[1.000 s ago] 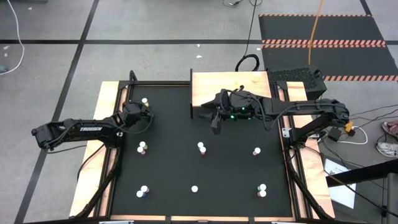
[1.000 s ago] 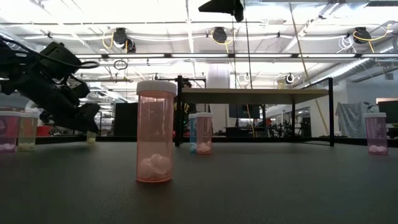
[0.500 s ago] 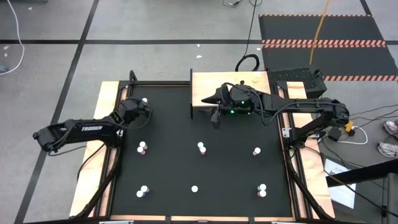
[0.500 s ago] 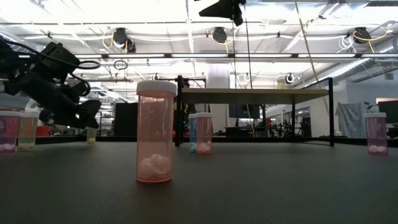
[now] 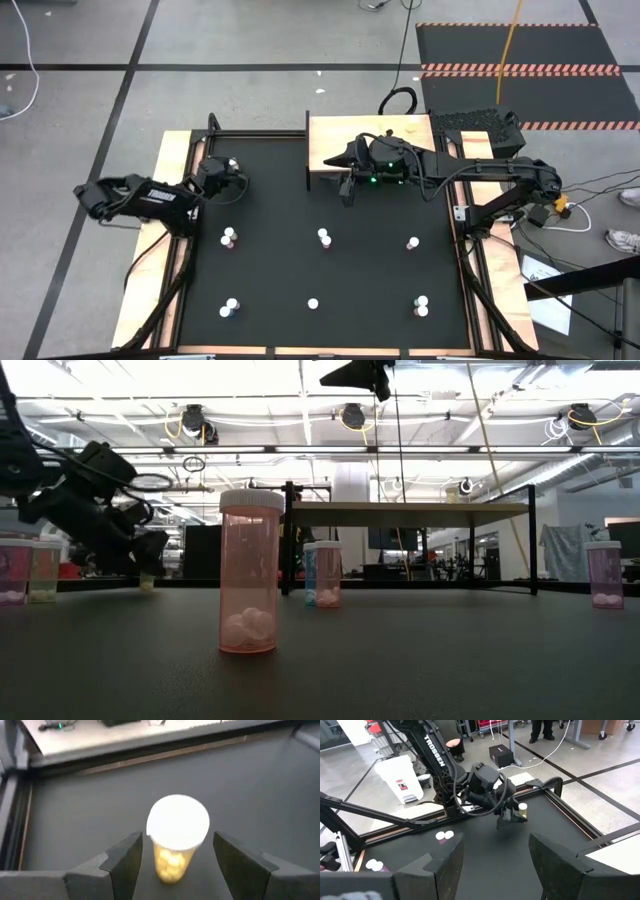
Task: Pick and place medicine bottles onto shelf by color
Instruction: Put the top yellow pill bottle on the shelf aligned with the other yellow pill bottle
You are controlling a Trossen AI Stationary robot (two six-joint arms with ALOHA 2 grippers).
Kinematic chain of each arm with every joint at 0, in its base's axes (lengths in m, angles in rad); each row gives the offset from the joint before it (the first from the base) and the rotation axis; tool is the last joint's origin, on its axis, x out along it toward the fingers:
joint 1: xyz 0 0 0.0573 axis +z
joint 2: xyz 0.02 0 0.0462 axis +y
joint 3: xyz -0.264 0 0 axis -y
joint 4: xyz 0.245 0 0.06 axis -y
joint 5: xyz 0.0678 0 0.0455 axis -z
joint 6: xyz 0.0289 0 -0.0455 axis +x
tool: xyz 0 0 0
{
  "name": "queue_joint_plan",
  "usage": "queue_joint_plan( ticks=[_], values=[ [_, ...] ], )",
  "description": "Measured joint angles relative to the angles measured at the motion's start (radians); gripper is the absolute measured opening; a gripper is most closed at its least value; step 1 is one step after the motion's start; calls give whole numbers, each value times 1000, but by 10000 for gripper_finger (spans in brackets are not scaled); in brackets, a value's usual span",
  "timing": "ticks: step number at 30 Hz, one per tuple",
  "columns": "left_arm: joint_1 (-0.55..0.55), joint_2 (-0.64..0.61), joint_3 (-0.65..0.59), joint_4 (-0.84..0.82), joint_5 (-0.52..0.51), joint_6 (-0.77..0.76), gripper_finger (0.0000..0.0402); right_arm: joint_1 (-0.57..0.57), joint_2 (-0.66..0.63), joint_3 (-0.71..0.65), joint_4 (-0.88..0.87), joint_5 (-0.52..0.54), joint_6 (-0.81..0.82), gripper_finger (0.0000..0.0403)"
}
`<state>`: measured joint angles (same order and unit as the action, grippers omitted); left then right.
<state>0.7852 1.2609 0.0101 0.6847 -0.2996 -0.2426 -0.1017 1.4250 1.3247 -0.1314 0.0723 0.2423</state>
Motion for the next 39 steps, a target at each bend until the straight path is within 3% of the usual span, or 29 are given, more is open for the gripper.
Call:
queue_joint_plan(
  ticks=[8, 16, 20, 27, 39],
  values=[
    [-1, 92, 0, 68, 14, 3, 232, -2, 0, 0, 0, 0, 7, 220],
    [0, 93, 0, 81, 12, 35, 125, -10, 0, 0, 0, 0, 7, 220],
    [0, 93, 0, 86, 12, 31, 90, -15, 0, 0, 0, 0, 7, 219],
    [-18, 51, 0, 111, 42, -3, 101, -16, -6, 0, 2, -26, 8, 219],
    [-172, -215, 88, 44, 141, 11, 105, -16, -110, 0, -48, -25, 7, 219]
  ],
)
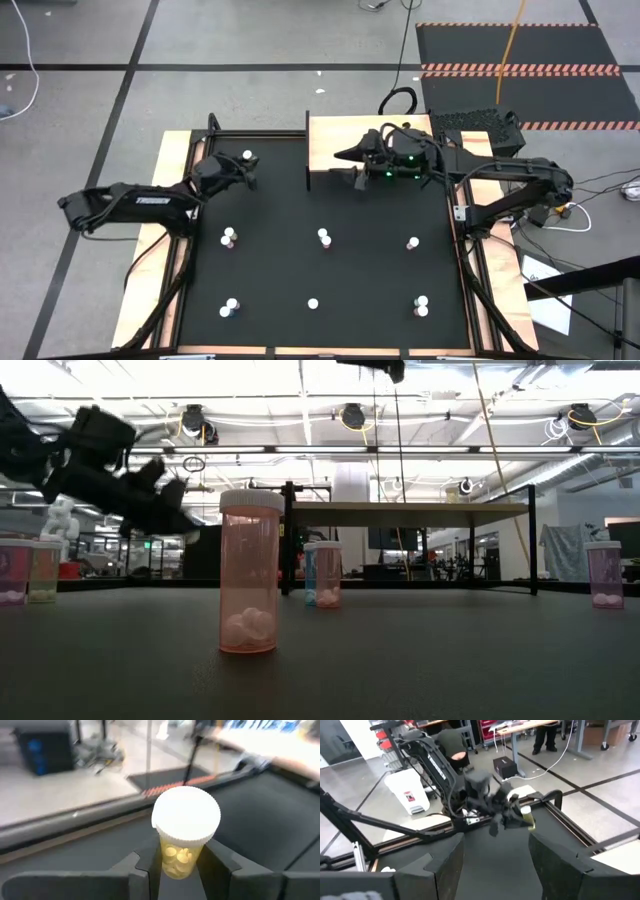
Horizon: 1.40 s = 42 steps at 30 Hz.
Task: Pick and place medicine bottles onto shelf by color
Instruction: Put the top yellow pill bottle on the shelf aligned with the other yellow pill bottle
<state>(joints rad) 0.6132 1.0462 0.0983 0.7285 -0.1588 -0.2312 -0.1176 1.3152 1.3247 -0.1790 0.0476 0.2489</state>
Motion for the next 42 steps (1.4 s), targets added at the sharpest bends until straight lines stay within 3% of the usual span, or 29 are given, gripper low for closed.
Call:
queue_joint_plan(
  ticks=[4, 10, 15, 21, 27, 33, 42],
  values=[
    [-83, -85, 151, -183, 41, 74, 106, 0, -18, 0, -31, -6, -1, 219],
    [-229, -91, 523, -626, 92, 297, 106, 12, 2, 0, -20, -142, -8, 220],
    [-336, -7, 773, -813, 126, 405, 106, 33, 15, -1, -10, -80, -88, 220],
    [-458, 188, 970, -840, 133, 449, 106, 48, 13, 0, 49, -21, -246, 220],
    [-519, 366, 1143, -869, 107, 466, 106, 48, 13, 0, 12, -21, -257, 247],
    [-538, 465, 1255, -930, 101, 485, 106, 54, 13, 0, -15, -22, -234, 273],
    [-549, 500, 1284, -949, 99, 487, 106, 54, 13, 0, -87, -22, -231, 222]
  ],
)
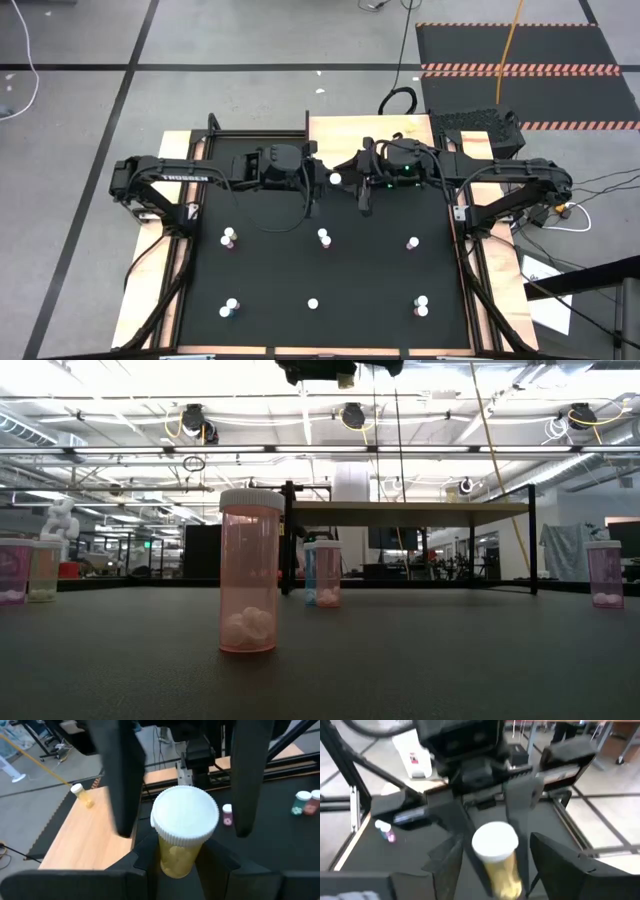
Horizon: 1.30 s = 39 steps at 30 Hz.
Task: Pick and place medicine bottles onto shelf by color
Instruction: Put the top yellow pill bottle on the shelf aligned with the other yellow pill bottle
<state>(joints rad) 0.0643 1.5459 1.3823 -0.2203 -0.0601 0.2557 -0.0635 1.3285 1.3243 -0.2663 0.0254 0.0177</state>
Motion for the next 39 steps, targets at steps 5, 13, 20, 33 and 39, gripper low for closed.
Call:
queue_joint_plan(
  ticks=[5, 13, 20, 33, 39],
  values=[
    [1, 0, 0, -1, -2, -3, 106, 0, 0, 0, -10, 0, -3, 186],
    [0, 0, 0, -8, -2, -7, 106, 0, 0, 0, 6, -4, -29, 171],
    [1, 0, 0, -9, -2, -8, 106, 0, 0, 0, 6, -5, -30, 155],
    [1, 0, 0, -8, -4, -29, 108, 0, 0, 0, 6, -5, -33, 114],
    [1, 0, 0, -7, -3, -39, 135, 0, 0, 0, 6, -5, -31, 117]
  ],
)
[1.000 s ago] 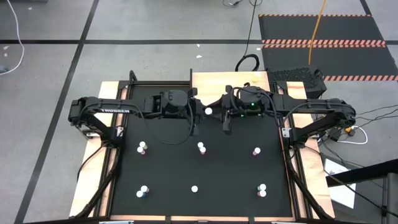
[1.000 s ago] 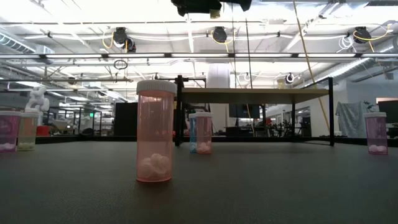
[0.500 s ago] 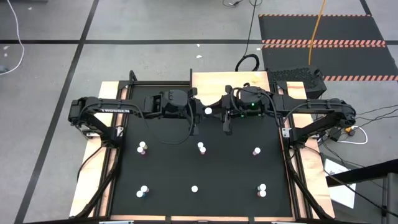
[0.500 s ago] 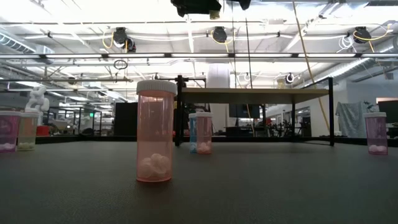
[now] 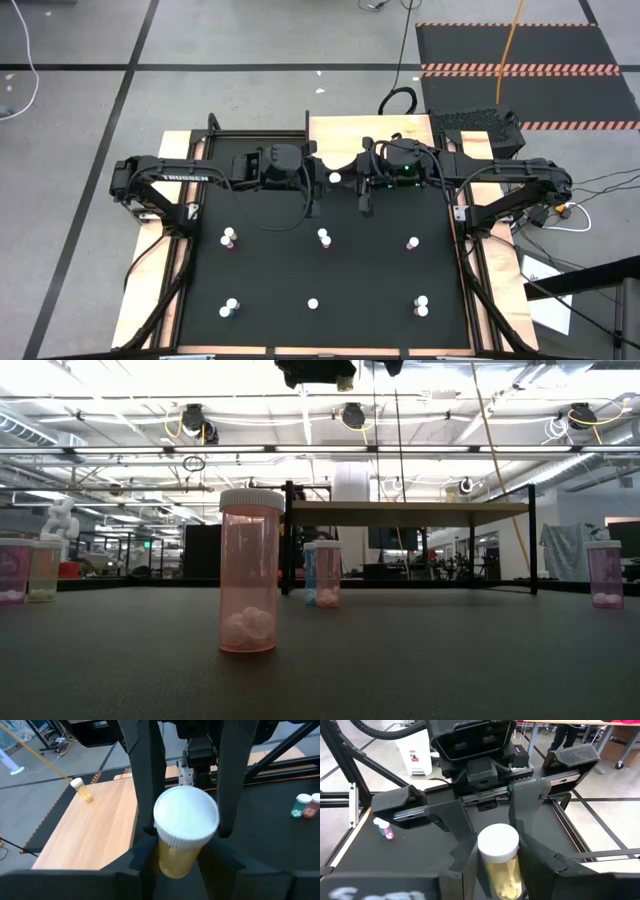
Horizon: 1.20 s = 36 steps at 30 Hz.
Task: Pick and place medicine bottles onto shelf by color
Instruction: Put the top yellow pill bottle on the shelf aligned with the other yellow pill bottle
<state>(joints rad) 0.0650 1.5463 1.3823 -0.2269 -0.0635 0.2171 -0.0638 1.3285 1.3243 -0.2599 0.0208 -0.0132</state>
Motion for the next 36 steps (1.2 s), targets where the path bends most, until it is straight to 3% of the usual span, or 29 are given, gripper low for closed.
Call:
queue_joint_plan(
  ticks=[4, 13, 17, 22, 28, 33, 36],
  values=[
    [0, 0, 0, 7, -3, -34, 174, -5, 0, 0, 2, 8, 7, 117],
    [0, -26, 0, -14, -130, -70, 296, -57, -50, -1, -38, 10, 19, 117],
    [2, -59, 0, -49, -226, -103, 343, -97, -147, -64, -37, 21, 27, 118],
    [12, -98, 0, -106, -287, -121, 389, -154, -337, -247, -33, 156, 71, 118],
    [26, -110, 0, -114, -287, -122, 395, -242, -545, -468, -29, 340, 160, 118],
    [41, -103, 0, -108, -283, -119, 393, -336, -600, -597, 5, 370, 186, 118],
    [47, -97, -2, -117, -276, -120, 393, -393, -596, -630, 37, 333, 190, 118]
  ],
)
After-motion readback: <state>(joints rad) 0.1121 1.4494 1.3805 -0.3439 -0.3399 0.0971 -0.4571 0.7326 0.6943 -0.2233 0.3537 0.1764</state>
